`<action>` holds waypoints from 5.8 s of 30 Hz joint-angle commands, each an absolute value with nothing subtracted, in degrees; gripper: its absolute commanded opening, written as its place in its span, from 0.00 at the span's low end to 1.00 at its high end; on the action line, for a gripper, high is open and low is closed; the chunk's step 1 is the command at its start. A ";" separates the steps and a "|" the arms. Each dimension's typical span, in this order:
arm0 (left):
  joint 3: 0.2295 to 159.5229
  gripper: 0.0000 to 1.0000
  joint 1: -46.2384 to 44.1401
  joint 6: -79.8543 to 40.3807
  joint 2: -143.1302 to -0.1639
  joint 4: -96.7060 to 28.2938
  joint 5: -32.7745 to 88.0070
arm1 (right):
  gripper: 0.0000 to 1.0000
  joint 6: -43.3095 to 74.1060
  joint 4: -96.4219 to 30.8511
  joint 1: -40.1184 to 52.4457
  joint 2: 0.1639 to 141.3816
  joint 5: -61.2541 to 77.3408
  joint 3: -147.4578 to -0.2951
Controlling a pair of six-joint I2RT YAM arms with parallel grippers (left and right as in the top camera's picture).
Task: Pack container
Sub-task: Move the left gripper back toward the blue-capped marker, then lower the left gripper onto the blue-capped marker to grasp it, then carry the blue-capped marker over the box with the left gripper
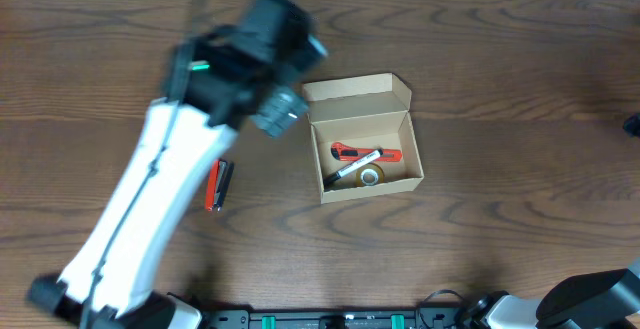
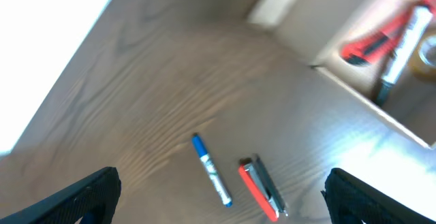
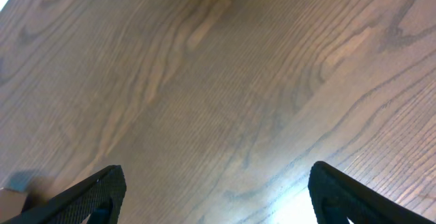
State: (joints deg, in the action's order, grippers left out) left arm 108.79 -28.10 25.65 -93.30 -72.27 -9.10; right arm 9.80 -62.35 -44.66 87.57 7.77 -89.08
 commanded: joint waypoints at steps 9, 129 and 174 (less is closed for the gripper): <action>105.01 0.95 -2.98 11.60 -88.84 -75.00 -10.44 | 0.84 8.69 -62.37 -44.14 86.37 9.78 -88.75; 83.61 0.06 -3.05 16.95 -94.41 -55.35 14.46 | 0.80 5.02 -61.98 -41.06 86.37 9.21 -88.75; 94.78 0.06 -40.47 40.49 -110.10 -53.49 7.09 | 0.80 4.40 -61.80 -41.04 86.37 11.03 -88.75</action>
State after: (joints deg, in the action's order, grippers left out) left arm 94.02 -40.91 41.74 -109.14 -53.23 7.27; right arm 5.39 -61.60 -41.52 87.57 10.52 -89.06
